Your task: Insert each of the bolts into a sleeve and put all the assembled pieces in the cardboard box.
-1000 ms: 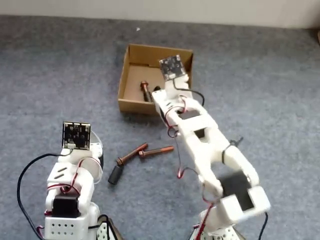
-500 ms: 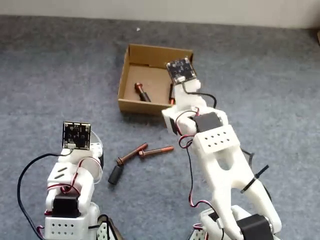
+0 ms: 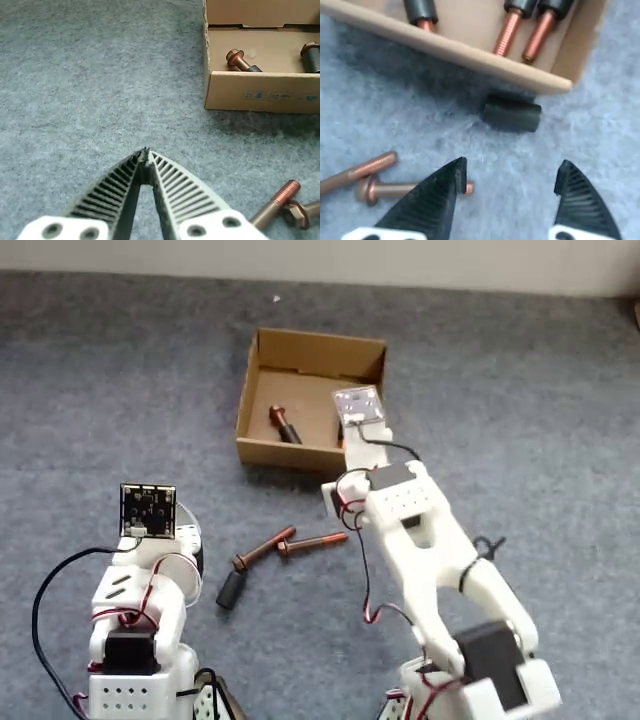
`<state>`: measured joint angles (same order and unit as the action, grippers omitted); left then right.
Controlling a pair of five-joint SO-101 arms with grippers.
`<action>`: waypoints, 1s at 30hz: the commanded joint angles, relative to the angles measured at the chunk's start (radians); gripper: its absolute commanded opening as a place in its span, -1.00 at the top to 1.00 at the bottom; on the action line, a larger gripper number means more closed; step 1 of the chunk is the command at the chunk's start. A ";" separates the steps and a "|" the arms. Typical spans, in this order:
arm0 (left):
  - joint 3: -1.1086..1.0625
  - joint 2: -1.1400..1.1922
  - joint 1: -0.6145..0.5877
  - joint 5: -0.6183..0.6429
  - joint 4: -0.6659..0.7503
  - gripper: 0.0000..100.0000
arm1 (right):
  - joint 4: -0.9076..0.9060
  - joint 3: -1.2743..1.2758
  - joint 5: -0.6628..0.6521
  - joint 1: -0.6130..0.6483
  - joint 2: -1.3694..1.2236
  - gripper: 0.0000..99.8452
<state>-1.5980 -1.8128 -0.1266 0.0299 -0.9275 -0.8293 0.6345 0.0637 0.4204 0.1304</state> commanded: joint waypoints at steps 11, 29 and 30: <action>0.015 -0.008 -0.010 -0.009 0.023 0.99 | 0.211 -0.090 0.014 -0.004 -0.170 0.48; 0.015 -0.008 -0.012 -0.009 0.023 0.99 | 0.077 0.016 0.014 -0.074 0.114 0.99; 0.015 -0.008 -0.012 -0.009 0.023 0.99 | 0.058 0.045 0.014 -0.074 0.168 0.99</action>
<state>-1.5980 -1.8128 -0.1266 0.0299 -0.9275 -0.7173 0.6483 0.0698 0.3575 0.1151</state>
